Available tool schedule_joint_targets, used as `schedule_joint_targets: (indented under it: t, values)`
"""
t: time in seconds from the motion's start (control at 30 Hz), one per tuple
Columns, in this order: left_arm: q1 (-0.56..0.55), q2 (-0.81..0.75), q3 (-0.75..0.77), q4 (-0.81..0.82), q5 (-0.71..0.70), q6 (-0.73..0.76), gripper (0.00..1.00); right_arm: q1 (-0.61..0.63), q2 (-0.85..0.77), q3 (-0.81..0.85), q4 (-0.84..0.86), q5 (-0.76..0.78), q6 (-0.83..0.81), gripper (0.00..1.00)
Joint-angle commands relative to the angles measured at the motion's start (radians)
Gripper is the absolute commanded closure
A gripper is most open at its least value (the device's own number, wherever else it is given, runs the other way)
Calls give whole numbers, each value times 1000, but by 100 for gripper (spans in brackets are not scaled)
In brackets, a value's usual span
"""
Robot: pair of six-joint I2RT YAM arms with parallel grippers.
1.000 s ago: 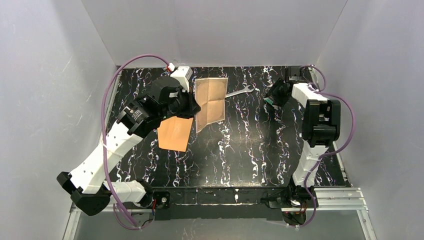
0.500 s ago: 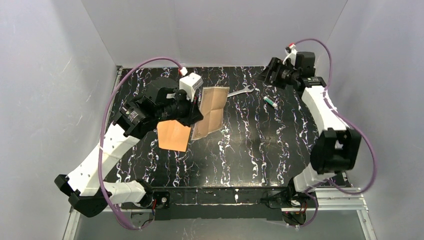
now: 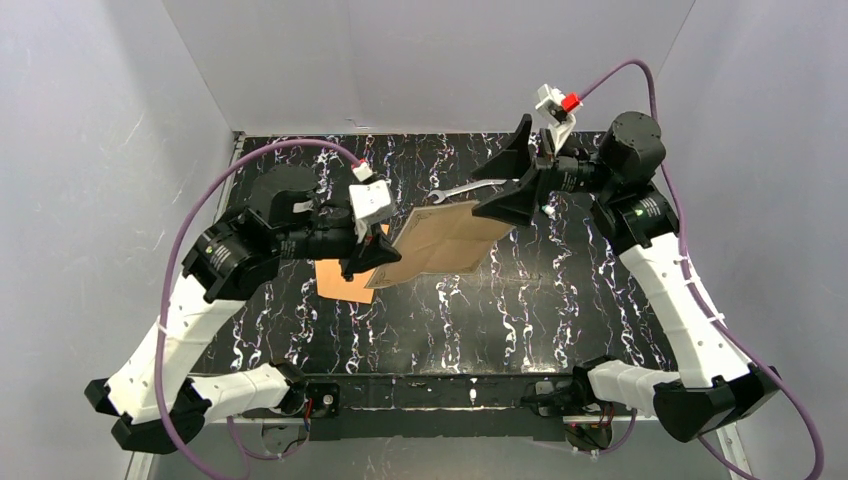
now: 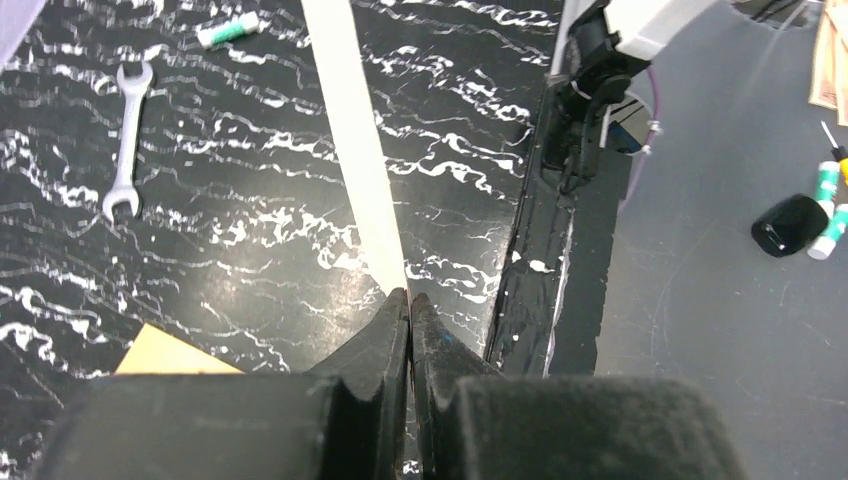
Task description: Place the letter into the envelope and seal it
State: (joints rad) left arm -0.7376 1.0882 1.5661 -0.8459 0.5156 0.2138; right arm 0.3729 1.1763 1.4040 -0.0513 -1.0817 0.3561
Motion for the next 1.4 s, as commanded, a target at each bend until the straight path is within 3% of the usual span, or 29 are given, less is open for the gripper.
schedule_joint_targets:
  t: [0.0, 0.2, 0.57, 0.77, 0.9, 1.0, 1.03, 1.07, 1.1, 1.3, 1.37]
  values:
    - [3, -37, 33, -17, 116, 70, 100, 35, -24, 14, -47, -63, 17, 5]
    - [3, -31, 1, -5, 176, 6, 100, 86, -48, 32, -139, -26, 3, 5]
    - [0, -17, -7, -5, 214, -30, 100, 221, -10, 101, -307, 15, -96, 21]
    - [0, -9, 24, -24, 252, -32, 100, 259, 26, 167, -462, 60, -196, 51]
    - [0, -9, 29, -38, 262, -27, 100, 264, 25, 186, -462, 75, -199, 63]
    - [0, -22, 30, -35, 246, -38, 100, 263, 29, 205, -424, 64, -169, 97]
    - [1, -28, 31, -20, 218, -70, 83, 264, 29, 208, -395, 68, -150, 99]
    - [0, -35, 32, 2, 168, -115, 56, 264, 23, 203, -355, 79, -124, 99]
    - [0, -46, 33, 30, 122, -151, 41, 264, 17, 194, -305, 98, -92, 99]
    - [1, -172, -140, 451, -301, -446, 7, 264, -38, 120, 61, 440, 111, 99]
    - [1, -219, -234, 615, -384, -533, 2, 264, -41, 93, 204, 528, 185, 99]
